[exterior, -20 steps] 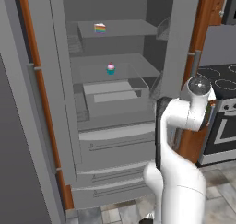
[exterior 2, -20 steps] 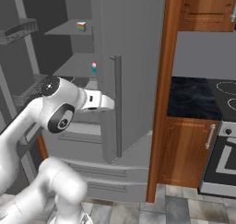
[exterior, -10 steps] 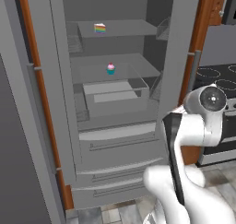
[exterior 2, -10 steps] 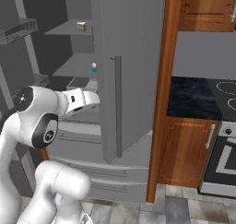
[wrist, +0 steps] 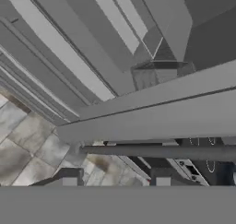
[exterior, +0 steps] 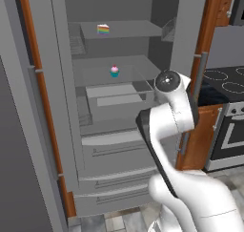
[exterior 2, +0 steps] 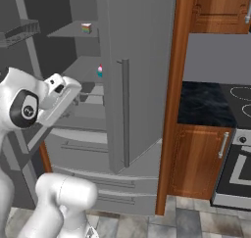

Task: Take the cake and cupcake from the fridge and place them on the empty tray on the dining counter.

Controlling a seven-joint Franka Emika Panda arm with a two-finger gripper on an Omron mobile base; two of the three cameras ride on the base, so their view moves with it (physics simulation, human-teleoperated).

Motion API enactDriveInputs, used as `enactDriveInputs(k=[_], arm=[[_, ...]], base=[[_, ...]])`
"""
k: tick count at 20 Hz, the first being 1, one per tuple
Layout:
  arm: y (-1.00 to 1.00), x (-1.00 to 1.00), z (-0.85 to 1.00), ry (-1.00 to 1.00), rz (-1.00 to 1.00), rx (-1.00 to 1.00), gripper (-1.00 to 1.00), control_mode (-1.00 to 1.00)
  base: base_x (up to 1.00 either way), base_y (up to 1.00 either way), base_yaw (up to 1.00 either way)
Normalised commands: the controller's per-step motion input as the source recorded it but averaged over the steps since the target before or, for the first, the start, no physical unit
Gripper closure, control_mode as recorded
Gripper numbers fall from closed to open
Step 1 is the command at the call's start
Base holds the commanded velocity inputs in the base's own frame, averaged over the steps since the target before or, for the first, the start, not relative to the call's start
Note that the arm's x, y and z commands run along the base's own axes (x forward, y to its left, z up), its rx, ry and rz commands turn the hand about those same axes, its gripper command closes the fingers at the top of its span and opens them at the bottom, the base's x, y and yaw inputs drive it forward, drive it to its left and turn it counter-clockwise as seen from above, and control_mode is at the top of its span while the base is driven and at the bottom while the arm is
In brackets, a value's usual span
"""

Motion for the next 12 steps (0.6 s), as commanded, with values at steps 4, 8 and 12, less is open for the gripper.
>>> enactDriveInputs(k=[4, 8, 12], arm=[[0.21, 0.31, 0.21, 0.37, 0.01, -0.35, 1.00, -1.00], [-0.10, 0.51, 0.00, 0.32, 0.01, -0.26, 1.00, -1.00], [-0.19, 0.46, 0.00, 0.22, 0.00, -0.17, 1.00, -1.00]], base=[[0.00, 0.00, 0.00], [0.00, 0.00, 0.00], [0.00, 0.00, 0.00]])
